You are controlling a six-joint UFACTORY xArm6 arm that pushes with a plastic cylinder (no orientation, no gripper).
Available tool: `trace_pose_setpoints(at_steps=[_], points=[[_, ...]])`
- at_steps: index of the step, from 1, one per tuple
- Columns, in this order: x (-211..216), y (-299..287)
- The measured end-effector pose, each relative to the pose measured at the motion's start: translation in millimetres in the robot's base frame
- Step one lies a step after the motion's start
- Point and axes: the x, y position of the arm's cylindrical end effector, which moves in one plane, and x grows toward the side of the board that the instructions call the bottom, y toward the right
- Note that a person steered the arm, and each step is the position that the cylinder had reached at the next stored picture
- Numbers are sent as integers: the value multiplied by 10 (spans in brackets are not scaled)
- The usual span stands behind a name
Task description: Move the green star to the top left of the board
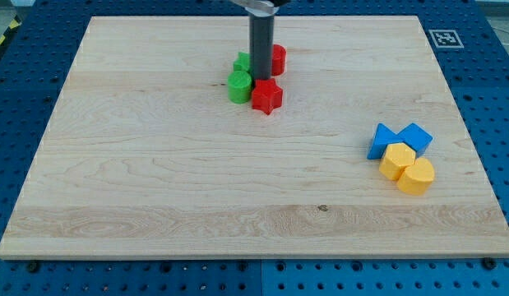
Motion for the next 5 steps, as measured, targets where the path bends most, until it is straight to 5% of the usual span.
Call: trace_pose_setpoints(at_steps=[2,5], points=[[-134,-196],[-327,259]])
